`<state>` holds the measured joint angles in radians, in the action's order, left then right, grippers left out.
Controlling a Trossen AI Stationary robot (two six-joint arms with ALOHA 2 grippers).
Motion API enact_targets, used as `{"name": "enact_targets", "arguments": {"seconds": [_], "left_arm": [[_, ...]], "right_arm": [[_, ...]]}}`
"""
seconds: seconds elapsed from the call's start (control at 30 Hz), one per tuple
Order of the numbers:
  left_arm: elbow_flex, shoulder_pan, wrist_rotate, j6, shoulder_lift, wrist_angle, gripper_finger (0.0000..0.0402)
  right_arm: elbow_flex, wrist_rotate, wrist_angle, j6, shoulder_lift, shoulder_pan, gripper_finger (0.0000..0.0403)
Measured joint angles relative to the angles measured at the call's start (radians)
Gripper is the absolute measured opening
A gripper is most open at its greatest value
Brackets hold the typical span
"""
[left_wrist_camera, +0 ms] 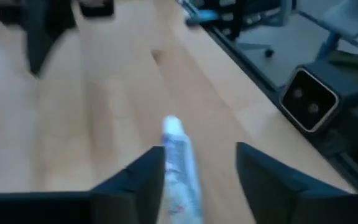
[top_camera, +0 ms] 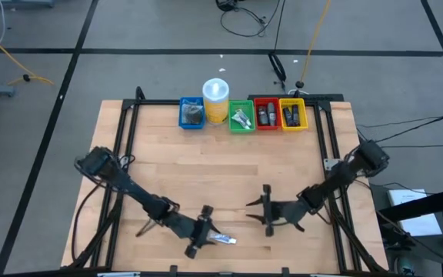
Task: Pick & Place Travel size toiletries
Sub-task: Put the toothpaste into the green basket
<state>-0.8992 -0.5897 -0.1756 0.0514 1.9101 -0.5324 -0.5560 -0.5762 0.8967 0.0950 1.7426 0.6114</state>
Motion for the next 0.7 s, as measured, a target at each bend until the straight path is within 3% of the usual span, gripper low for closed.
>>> {"name": "enact_targets", "arguments": {"seconds": [0.1,0.2,0.3,0.47,0.6,0.7], "left_arm": [[-0.071,-0.010,0.011,0.083,0.046,0.124,0.0234],[-0.129,-0.030,-0.099,0.103,0.085,0.267,0.0255],[-0.156,-0.047,-0.206,0.117,0.114,0.302,0.0256],[-0.157,-0.046,-0.218,0.163,0.142,0.295,0.0217],[-0.158,-0.030,-0.225,0.188,0.142,0.299,0.0160],[-0.158,-0.019,-0.230,0.189,0.142,0.302,0.0112]], "right_arm": [[0.000,0.000,0.102,-0.022,0.057,0.005,0.0153],[0.000,0.000,0.140,-0.028,0.090,-0.004,0.0152],[0.000,0.001,0.135,-0.015,0.091,-0.008,0.0151],[0.000,0.070,0.136,-0.011,0.091,-0.009,0.0152],[0.000,0.191,0.151,0.058,0.091,-0.026,0.0152],[0.000,0.214,0.147,0.059,0.091,-0.033,0.0152]]}}
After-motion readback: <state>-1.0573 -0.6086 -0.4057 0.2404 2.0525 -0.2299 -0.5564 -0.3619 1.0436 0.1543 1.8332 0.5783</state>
